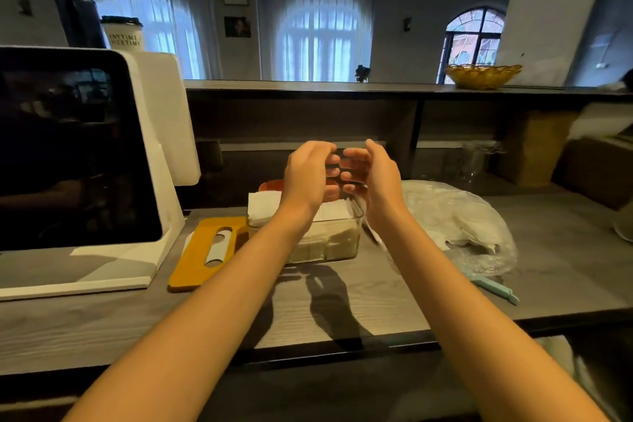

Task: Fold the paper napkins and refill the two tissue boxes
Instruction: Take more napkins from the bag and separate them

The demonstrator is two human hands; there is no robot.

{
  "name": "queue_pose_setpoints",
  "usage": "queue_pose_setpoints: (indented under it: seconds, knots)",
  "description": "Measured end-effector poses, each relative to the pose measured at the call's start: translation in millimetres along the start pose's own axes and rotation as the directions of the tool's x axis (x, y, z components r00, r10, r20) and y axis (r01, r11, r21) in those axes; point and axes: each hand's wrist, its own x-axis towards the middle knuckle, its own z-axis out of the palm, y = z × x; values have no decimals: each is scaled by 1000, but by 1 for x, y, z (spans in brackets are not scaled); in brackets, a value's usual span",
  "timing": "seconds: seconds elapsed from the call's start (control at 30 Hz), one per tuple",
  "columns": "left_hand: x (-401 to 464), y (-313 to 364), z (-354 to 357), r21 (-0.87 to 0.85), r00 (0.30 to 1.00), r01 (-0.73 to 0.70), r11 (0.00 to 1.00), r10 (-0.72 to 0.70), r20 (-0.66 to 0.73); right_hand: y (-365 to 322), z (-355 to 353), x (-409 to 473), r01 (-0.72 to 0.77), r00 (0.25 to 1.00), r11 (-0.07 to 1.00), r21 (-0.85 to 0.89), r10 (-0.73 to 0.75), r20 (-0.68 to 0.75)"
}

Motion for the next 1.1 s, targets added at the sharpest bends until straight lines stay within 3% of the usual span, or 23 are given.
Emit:
queue_pose_setpoints:
  seconds: [0.17,0.37,0.5,0.67,0.73,1.0,1.1]
  knots:
    - [-15,-29,57,-19,999,19,1000,-18,50,5,-68,1,50,994,993,-104,-60,-94]
    - [-16,-86,115,52,987,37,998,-45,155,38,-150,24,8,969,908,-418,-109,-220]
    - [-5,-123,136,238,947,-78,968,-3,323,59,-189,42,-149,960,822,-550,-13,-278]
    - [9,-153,148,538,852,-156,829,-163,498,79,-203,71,-223,967,676,-703,64,-245]
    - [13,-164,149,596,845,-176,783,-191,500,82,-198,79,-225,972,646,-729,95,-216]
    - [29,-175,134,523,932,-43,851,-154,327,90,-162,91,-213,962,481,-850,255,-97]
    - [32,-174,133,435,955,56,899,-176,239,93,-153,98,-295,945,508,-809,279,-169]
